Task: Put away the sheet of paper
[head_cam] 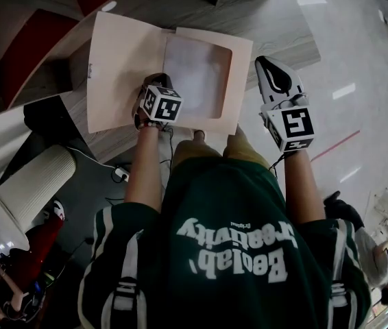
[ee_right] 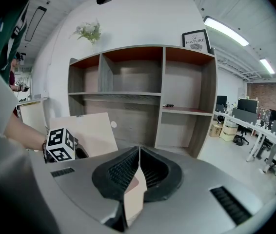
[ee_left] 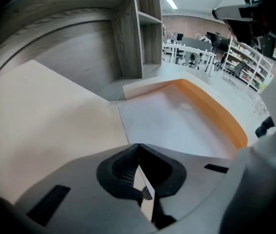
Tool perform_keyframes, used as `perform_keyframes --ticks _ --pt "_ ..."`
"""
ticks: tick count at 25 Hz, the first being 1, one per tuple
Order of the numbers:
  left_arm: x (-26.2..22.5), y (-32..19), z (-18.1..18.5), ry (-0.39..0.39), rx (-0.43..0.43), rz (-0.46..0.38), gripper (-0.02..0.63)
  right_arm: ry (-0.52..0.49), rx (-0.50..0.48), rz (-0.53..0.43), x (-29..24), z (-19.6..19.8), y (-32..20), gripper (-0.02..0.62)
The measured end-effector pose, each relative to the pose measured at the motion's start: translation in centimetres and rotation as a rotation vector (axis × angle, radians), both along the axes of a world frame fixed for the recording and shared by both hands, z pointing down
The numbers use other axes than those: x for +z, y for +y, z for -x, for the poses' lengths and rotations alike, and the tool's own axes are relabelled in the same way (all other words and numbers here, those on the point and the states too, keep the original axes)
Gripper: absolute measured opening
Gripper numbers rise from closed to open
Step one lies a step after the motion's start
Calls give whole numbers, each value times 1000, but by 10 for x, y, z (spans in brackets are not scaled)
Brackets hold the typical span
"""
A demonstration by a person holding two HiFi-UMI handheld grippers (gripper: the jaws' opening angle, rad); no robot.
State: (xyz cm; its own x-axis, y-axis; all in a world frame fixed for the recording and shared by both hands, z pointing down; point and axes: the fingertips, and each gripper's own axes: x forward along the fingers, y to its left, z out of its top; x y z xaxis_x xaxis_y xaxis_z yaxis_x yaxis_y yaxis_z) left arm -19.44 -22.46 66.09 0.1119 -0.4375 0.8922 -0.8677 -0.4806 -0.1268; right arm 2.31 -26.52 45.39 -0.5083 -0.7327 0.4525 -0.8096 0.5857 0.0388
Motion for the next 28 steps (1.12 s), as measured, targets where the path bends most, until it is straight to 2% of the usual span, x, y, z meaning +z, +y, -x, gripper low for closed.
perform_keyframes --ticks 11,23,28 --pt "40 10 -16 2 57 155 18 14 2 26 9 -8 -10 37" --pt "42 8 -46 35 128 160 18 11 -10 33 13 -5 -16 37" --pt "43 9 -53 50 130 162 18 8 -33 9 13 -4 -18 35"
